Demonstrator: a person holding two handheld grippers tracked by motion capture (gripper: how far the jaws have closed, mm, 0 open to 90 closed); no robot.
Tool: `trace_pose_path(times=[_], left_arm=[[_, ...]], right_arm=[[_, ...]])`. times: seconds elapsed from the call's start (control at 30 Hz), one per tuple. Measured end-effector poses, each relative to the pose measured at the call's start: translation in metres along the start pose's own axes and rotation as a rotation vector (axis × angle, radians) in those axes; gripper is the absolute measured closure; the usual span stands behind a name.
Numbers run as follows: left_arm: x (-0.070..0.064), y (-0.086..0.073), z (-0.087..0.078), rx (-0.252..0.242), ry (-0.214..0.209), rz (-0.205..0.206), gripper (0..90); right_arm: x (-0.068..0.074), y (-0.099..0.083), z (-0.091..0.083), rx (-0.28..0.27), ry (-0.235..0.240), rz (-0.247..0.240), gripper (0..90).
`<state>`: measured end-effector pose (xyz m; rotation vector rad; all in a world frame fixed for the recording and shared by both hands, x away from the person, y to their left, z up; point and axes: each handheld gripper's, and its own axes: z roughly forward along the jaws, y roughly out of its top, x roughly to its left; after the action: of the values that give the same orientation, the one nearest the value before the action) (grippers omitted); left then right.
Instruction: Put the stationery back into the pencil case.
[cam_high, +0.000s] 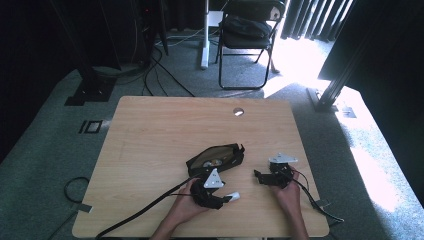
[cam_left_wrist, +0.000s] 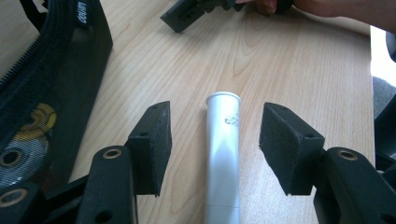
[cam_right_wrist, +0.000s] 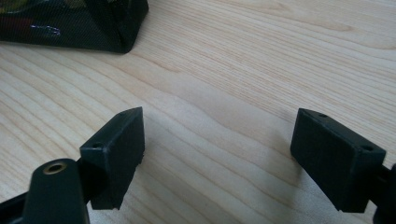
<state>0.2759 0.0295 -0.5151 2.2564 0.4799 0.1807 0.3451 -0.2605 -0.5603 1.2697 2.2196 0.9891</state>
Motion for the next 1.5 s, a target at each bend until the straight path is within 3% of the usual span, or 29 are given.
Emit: trace_pose_path(times=[0.93, 1.5], left_arm=[[-0.004, -0.011, 0.018, 0.059, -0.028, -0.001, 54.1], [-0.004, -0.019, 0.024, 0.099, -0.01, 0.005, 59.9]], right_arm=[[0.0, 0.0, 0.0, 0.001, 0.001, 0.001, 17.6], [0.0, 0.0, 0.0, 0.0, 0.0, 0.0, 17.6]])
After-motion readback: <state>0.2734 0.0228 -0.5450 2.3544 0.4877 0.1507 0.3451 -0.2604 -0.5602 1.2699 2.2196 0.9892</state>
